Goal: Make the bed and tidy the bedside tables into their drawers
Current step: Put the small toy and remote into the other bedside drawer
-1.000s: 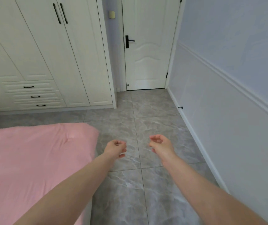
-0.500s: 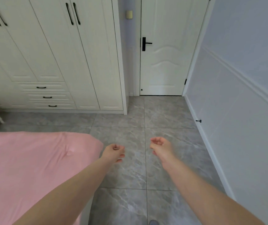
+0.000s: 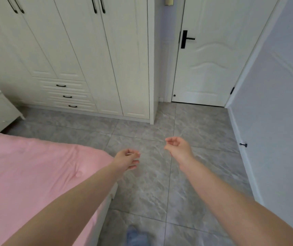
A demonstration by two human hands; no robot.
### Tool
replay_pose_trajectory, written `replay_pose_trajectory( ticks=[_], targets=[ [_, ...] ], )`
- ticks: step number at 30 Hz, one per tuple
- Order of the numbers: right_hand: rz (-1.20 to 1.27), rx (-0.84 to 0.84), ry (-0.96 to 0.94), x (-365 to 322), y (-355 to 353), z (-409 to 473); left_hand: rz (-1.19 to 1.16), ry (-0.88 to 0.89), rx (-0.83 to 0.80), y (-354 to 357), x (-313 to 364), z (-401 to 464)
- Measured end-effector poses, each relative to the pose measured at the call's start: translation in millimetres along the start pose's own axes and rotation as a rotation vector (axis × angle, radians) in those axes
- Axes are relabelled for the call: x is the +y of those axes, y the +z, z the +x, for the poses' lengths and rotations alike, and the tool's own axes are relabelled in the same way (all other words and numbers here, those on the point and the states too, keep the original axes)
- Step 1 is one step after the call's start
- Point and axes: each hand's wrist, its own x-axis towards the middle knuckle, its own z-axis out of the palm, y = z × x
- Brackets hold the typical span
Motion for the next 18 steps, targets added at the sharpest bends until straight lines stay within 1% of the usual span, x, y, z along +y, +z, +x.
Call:
replay_pose_trajectory(
  ticks=[4,9,15,18],
  targets=[
    [-0.034,-0.007,0.006,-18,29,44,-0.011,-0.003,0.058,-26,21,51],
    [-0.080,0.013,-0.014,-57,84,101,-0.070,-0.007,0.091,-66,67,118],
    [-0.077,-0.007,-0.042,-98,134,158,-0.064,0.031,0.064,-104,116,181],
    [-0.084,-0.024,-0.037,-110,156,195,-0.058,0.033,0.076,-116,133,213]
  ],
)
